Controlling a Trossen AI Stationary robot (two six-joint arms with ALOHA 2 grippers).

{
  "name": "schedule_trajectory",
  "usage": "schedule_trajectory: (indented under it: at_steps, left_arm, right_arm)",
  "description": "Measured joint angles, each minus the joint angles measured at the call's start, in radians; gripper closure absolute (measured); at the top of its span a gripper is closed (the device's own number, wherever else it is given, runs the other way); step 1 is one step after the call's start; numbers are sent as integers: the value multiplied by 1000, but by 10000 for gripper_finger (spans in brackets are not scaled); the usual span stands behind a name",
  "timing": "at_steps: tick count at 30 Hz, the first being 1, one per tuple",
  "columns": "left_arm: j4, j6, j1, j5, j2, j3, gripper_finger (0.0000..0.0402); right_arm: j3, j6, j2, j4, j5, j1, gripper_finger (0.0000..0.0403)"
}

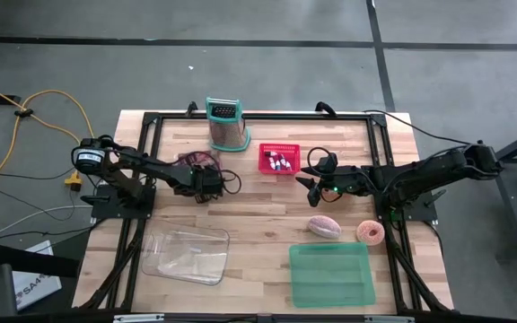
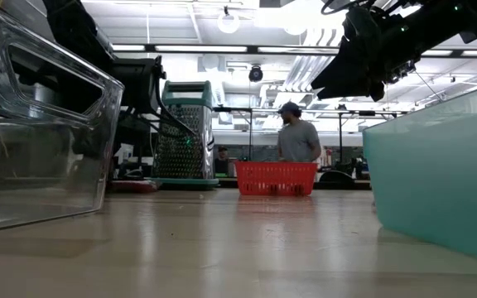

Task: Pick & Place Food Item
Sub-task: Put the popcorn bag into the green bin

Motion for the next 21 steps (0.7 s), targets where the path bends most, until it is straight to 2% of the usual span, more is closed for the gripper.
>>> schedule_trajectory:
  at_steps: [13,21]
  left_arm:
    - [3,-5,0,43,0,1,347]
    - [0,-7,-2,37,-2,1,281]
  right_arm:
    - [0,0,0,0,0,0,238]
    - [0,0,0,0,0,0,238]
